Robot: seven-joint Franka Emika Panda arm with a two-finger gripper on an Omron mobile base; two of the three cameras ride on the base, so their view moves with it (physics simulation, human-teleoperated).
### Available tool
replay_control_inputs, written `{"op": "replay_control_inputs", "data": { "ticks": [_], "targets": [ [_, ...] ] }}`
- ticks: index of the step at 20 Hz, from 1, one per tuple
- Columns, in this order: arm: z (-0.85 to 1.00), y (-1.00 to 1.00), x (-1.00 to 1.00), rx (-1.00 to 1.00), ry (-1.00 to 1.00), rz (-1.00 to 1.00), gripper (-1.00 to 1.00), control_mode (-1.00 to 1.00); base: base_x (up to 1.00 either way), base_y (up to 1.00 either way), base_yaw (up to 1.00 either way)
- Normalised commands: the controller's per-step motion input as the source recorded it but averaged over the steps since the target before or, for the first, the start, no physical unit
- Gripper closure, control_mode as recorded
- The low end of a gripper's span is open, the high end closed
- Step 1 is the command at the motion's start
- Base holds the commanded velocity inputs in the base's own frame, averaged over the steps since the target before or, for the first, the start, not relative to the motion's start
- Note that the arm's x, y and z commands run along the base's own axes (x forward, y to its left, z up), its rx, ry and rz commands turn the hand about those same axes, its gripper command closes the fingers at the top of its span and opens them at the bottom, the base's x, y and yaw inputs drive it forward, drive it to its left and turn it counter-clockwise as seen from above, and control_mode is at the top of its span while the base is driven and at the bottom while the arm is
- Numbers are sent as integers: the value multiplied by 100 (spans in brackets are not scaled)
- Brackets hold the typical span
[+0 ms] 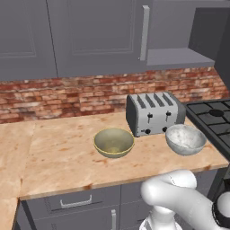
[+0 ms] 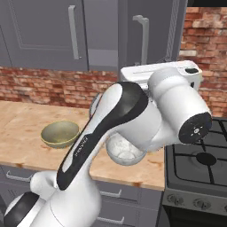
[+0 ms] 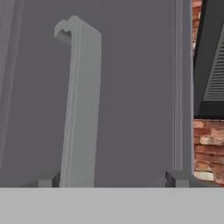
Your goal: Open the cabinet. Pick the bowls from the counter and place them in the cabinet. Then close the cabinet.
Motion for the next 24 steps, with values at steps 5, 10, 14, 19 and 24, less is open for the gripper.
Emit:
{"op": "replay_control_inputs", "data": {
  "ticks": [5,10,14,19,24],
  "targets": [
    [0,-27,-22,0,-32,21,-100,-100,0,0,0],
    [3,0,-36,-5,-41,18,-100,-100,0,0,0],
    [15,26,-47,-16,-35,3,-100,-100,0,0,0],
    [24,72,-47,-33,-18,-3,-100,-100,0,0,0],
    [26,76,-23,-40,-1,-15,-100,-100,0,0,0]
  ]
}}
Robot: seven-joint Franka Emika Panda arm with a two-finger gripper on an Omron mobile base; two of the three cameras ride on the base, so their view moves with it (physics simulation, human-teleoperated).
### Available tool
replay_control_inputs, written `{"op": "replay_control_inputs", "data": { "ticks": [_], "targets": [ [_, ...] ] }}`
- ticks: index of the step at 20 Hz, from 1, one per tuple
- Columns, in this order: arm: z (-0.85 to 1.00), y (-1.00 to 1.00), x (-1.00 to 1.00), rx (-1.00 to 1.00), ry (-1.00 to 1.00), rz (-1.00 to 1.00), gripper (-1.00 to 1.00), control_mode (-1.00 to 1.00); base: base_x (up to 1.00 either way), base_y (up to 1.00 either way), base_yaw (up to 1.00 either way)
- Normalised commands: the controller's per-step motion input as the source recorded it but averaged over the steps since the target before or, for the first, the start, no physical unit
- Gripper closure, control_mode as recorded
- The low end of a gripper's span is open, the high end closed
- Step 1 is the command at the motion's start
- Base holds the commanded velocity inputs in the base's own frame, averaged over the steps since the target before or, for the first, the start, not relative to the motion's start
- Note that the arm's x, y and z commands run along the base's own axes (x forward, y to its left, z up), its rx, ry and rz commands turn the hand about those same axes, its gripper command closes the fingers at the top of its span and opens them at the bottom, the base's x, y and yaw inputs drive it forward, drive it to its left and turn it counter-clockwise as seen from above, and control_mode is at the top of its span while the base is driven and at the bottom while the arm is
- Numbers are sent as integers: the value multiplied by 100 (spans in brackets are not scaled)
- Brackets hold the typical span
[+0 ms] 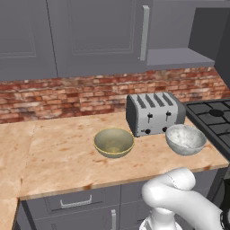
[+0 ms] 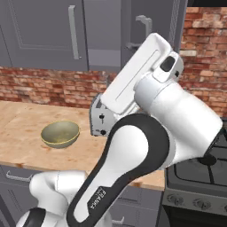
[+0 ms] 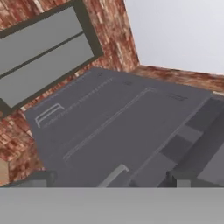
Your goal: Open the cabinet. Pick the bowls from the counter and place them in the cabinet. Then close the cabinet.
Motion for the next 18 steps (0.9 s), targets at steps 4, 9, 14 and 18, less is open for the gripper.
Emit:
{"op": "replay_control_inputs", "data": {
  "ticks": [4,9,14,18],
  "targets": [
    [18,57,-21,-33,3,-19,-100,-100,0,0,0],
    [1,50,-11,-23,12,-28,-100,-100,0,0,0],
    [-2,52,1,-14,20,-39,-100,-100,0,0,0],
    [-27,46,4,-19,8,-43,-100,-100,0,0,0]
  ]
}}
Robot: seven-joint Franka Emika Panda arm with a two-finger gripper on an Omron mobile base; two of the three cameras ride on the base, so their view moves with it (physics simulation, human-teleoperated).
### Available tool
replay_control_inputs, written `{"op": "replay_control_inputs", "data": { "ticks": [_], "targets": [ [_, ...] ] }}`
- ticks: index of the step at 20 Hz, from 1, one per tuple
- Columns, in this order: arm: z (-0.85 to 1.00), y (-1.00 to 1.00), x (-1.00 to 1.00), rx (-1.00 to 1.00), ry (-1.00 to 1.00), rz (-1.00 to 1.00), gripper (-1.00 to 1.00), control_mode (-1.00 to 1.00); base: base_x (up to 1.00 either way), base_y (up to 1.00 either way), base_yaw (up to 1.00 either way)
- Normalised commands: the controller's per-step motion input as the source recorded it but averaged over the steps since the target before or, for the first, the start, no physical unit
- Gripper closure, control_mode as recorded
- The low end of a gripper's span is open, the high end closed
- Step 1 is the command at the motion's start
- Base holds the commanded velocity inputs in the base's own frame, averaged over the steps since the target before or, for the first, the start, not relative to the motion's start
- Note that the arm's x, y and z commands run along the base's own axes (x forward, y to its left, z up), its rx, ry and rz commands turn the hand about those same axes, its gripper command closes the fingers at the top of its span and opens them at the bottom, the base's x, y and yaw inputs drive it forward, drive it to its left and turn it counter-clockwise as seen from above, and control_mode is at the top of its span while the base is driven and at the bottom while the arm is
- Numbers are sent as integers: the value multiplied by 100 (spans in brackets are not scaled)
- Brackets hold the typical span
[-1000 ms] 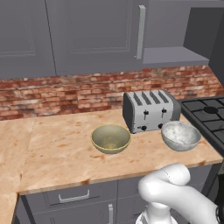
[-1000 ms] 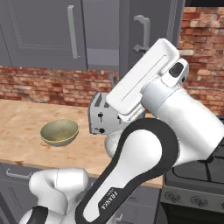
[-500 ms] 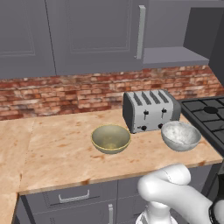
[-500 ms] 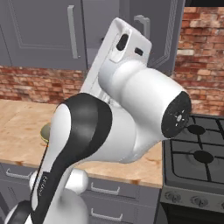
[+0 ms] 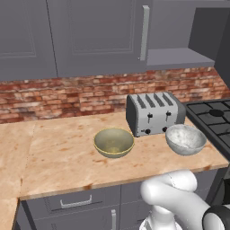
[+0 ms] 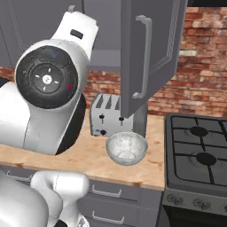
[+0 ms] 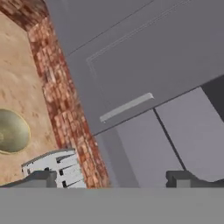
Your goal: Open the cabinet. Pick the bowls from the counter and place them in the cabinet. Then close the cabinet.
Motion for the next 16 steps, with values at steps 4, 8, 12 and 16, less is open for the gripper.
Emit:
{"op": "replay_control_inputs", "data": {
  "ticks": [4,8,12,16],
  "targets": [
    [-51,36,15,-21,0,-45,-100,-100,0,0,0],
    [-57,21,33,-19,0,-51,-100,-100,0,0,0],
    [-27,9,53,-17,0,-53,-100,-100,0,0,0],
    [0,0,57,-14,14,-54,-100,-100,0,0,0]
  ]
}}
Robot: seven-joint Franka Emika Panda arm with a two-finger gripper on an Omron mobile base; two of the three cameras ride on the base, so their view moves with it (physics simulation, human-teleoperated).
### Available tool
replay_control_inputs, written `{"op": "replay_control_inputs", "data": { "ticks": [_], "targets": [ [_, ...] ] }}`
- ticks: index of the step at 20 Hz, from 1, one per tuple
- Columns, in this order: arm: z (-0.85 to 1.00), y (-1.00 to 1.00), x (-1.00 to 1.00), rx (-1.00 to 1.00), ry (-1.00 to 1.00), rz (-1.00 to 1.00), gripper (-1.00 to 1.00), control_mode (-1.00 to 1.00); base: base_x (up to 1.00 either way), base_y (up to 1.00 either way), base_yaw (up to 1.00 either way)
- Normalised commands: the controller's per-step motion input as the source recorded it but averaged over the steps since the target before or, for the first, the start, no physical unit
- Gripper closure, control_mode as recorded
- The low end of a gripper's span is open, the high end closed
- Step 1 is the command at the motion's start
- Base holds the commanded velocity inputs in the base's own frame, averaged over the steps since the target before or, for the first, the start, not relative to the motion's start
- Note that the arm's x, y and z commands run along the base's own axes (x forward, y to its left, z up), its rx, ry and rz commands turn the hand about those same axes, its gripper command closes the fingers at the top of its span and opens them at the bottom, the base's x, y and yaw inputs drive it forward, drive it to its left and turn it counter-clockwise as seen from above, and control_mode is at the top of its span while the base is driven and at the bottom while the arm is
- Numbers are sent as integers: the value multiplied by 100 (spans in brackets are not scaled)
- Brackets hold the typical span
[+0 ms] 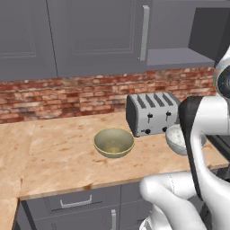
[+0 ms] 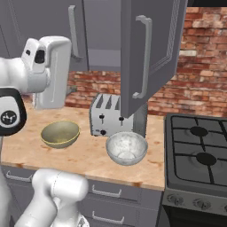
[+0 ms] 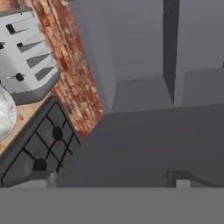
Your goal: Open the cabinet. Pick the bowls from the counter and place them in the cabinet. Then close the cabinet.
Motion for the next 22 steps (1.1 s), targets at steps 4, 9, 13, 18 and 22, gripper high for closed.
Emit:
{"op": "replay_control_inputs", "data": {
  "ticks": [4,9,13,18,22],
  "targets": [
    [0,-2,60,-12,25,-55,-100,-100,0,0,0],
    [0,-47,59,-10,24,-46,-100,-100,0,0,0],
    [0,-88,41,-9,22,-33,-100,-100,0,0,0],
    [0,-98,30,-11,18,-24,-100,-100,0,0,0],
    [0,-100,13,-10,14,-18,-100,-100,0,0,0]
  ]
}}
